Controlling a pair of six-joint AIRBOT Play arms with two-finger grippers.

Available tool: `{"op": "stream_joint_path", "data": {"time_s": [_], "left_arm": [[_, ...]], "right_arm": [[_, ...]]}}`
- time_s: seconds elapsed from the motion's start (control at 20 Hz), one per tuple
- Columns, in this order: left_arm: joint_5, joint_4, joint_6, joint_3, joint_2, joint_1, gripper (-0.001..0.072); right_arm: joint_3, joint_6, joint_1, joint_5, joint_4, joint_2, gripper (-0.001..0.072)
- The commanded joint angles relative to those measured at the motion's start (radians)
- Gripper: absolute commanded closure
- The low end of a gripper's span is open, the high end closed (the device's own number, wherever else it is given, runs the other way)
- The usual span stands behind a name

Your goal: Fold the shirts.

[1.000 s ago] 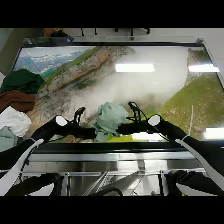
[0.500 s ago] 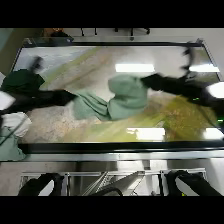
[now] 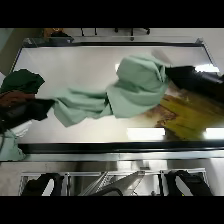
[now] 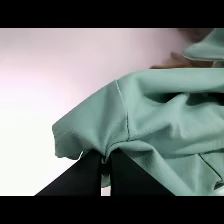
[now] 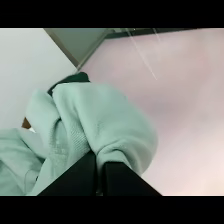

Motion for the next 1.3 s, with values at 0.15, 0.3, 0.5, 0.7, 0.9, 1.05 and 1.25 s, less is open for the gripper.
{"op": "stream_joint_path", "data": {"time_s": [0.15, 0.3, 0.5, 0.7, 0.9, 1.05, 1.25], "left_arm": [[0.132, -0.048, 0.035, -0.397, -0.061, 0.004, 0.0691], [0.191, -0.069, 0.101, -0.497, -0.191, 0.004, 0.0691], [0.268, -0.194, 0.232, -0.523, -0.360, 0.004, 0.0691], [0.214, -0.196, 0.256, -0.431, -0.512, 0.004, 0.0690], [0.151, -0.195, 0.259, -0.326, -0.588, 0.004, 0.0690], [0.151, -0.195, 0.262, -0.285, -0.603, 0.004, 0.0690], [0.154, -0.196, 0.262, -0.265, -0.602, 0.004, 0.0690]], "right_arm": [[-0.343, 0.090, -0.003, 0.014, -0.074, -0.092, 0.0685], [-0.492, 0.085, -0.003, -0.019, -0.075, -0.194, 0.0685], [-0.528, -0.010, -0.004, -0.058, -0.066, -0.347, 0.0685], [-0.468, -0.092, -0.068, -0.090, -0.068, -0.378, 0.0163], [-0.382, -0.090, -0.188, 0.070, -0.075, -0.328, 0.0163], [-0.385, -0.026, -0.185, 0.182, -0.117, -0.275, 0.0160], [-0.423, 0.003, -0.053, 0.153, -0.132, -0.252, 0.0065]]}}
